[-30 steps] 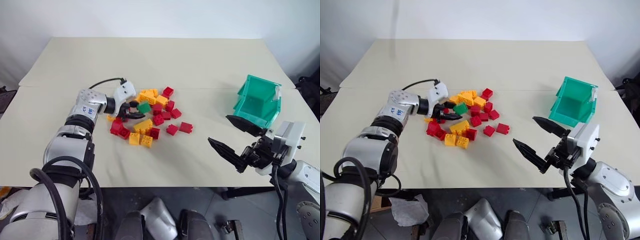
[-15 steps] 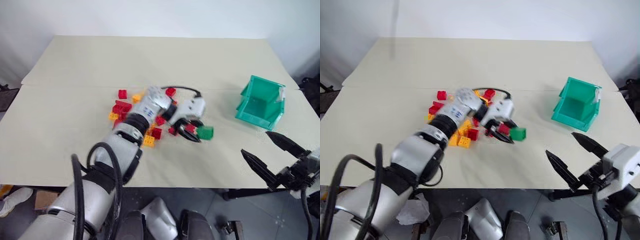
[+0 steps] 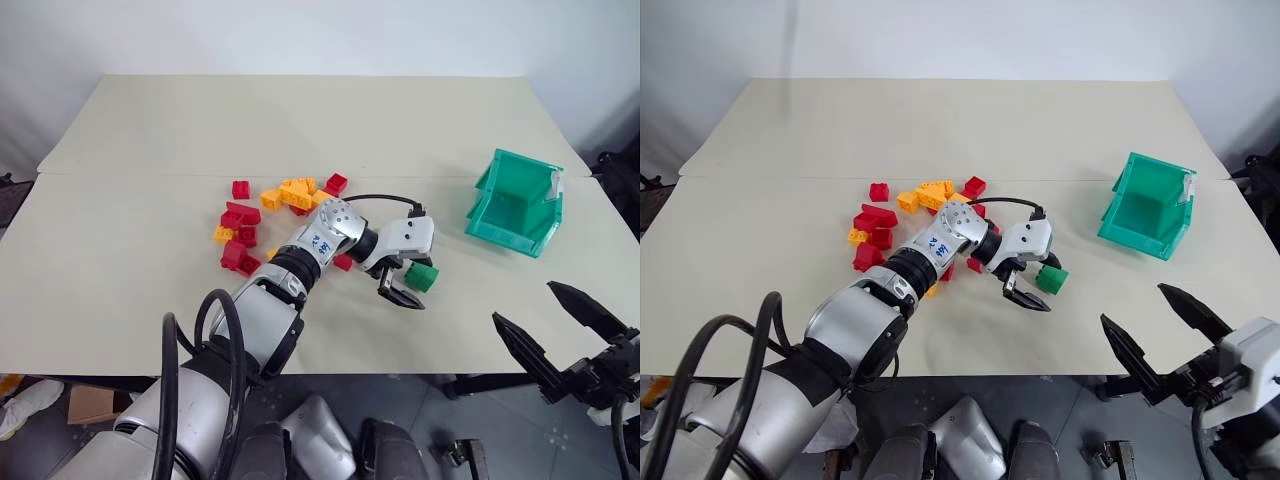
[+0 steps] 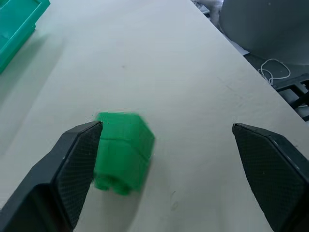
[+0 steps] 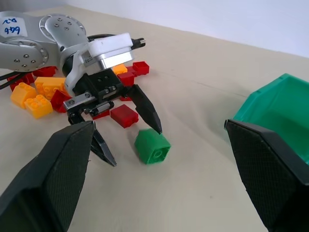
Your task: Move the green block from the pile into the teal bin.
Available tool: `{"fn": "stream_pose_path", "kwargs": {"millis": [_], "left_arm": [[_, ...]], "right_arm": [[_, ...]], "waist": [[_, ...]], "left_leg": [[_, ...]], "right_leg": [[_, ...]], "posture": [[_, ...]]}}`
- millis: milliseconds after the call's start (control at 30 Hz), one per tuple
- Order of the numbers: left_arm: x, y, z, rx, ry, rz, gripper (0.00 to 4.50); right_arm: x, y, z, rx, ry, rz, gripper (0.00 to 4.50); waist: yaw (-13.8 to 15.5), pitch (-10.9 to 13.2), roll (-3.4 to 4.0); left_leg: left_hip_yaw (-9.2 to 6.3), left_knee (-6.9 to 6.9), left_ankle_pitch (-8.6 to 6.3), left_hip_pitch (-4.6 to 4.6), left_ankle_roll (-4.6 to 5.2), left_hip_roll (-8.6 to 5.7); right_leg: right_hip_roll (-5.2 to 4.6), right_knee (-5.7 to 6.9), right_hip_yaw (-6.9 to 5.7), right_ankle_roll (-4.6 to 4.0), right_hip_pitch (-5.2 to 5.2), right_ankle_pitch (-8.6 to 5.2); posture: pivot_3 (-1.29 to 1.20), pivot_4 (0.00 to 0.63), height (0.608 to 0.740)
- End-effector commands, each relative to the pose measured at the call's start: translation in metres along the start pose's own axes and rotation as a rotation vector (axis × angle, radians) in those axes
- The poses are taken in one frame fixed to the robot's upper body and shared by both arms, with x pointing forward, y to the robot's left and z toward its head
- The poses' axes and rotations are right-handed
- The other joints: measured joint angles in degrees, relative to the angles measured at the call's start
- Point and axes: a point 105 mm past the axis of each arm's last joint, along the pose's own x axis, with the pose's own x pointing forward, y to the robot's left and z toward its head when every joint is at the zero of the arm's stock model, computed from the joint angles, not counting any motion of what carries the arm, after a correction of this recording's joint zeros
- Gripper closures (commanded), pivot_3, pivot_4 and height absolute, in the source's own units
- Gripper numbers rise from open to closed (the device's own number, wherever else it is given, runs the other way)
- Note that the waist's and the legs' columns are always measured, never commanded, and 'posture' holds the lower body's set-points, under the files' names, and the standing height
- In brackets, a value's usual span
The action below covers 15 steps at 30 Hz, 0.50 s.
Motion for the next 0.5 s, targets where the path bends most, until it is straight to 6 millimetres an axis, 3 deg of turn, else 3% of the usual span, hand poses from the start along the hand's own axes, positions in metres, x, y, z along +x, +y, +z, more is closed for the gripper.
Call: {"fn": "stream_pose_path", "kwargs": {"millis": [33, 133, 167, 233, 333, 400, 500], "left_arm": [[-0.016, 0.012, 0.023, 0.054, -0.142, 0.070, 0.04], [-0.033, 0.015, 0.028, 0.079, -0.225, 0.107, 0.04], [-0.055, 0.016, 0.026, 0.083, -0.310, 0.145, 0.04], [-0.101, 0.011, 0.013, 0.112, -0.423, 0.215, 0.04], [-0.134, -0.001, -0.009, 0.130, -0.412, 0.260, 0.04], [-0.162, -0.012, -0.031, 0.103, -0.369, 0.321, 0.04], [-0.197, -0.028, -0.048, 0.070, -0.345, 0.421, 0.04]], "right_arm": [[0.005, -0.001, 0.005, -0.025, -0.021, 0.003, 0.00], [0.005, -0.006, 0.007, -0.039, -0.016, 0.011, 0.00], [0.007, -0.009, 0.008, -0.045, 0.000, 0.042, 0.00], [0.013, -0.012, 0.007, -0.044, 0.058, 0.121, 0.00], [0.024, -0.014, 0.004, -0.062, 0.108, 0.208, 0.00], [0.040, -0.016, 0.001, -0.085, 0.132, 0.274, 0.00], [0.061, -0.019, -0.004, -0.111, 0.178, 0.347, 0.00]], "waist": [[-0.01, 0.00, 0.00], [-0.07, 0.00, 0.01], [-0.18, -0.03, 0.05], [-0.84, -0.07, 0.12], [-1.52, -0.07, 0.13], [-1.47, -0.07, 0.13], [-1.57, -0.07, 0.11]], "left_leg": [[0.00, 0.00, 0.00, 0.00, 0.00, 0.00], [0.01, 0.02, 0.00, 0.00, 0.00, 0.00], [-0.01, 0.02, 0.00, 0.01, 0.00, 0.02], [0.07, 0.01, 0.00, 0.05, 0.00, 0.02], [0.06, -0.02, 0.01, 0.20, -0.01, 0.09], [0.01, 0.00, 0.01, 0.21, -0.02, 0.09], [0.02, 0.08, 0.01, 0.19, -0.01, 0.05]], "right_leg": [[0.00, 0.00, 0.00, 0.00, 0.00, 0.00], [-0.01, 0.01, 0.01, -0.01, -0.01, 0.00], [0.00, 0.05, -0.01, -0.01, -0.01, 0.00], [-0.01, 0.02, 0.06, -0.02, -0.01, 0.01], [0.02, 0.18, 0.06, -0.09, 0.01, 0.05], [0.02, 0.26, 0.03, -0.10, 0.01, 0.04], [0.00, 0.18, 0.07, -0.08, 0.07, 0.07]], "posture": [[0.00, 0.150, 0.740], [0.00, 0.150, 0.740], [0.00, 0.150, 0.740], [0.00, 0.150, 0.740], [0.00, 0.150, 0.740], [0.00, 0.150, 0.740], [0.00, 0.150, 0.740]]}}
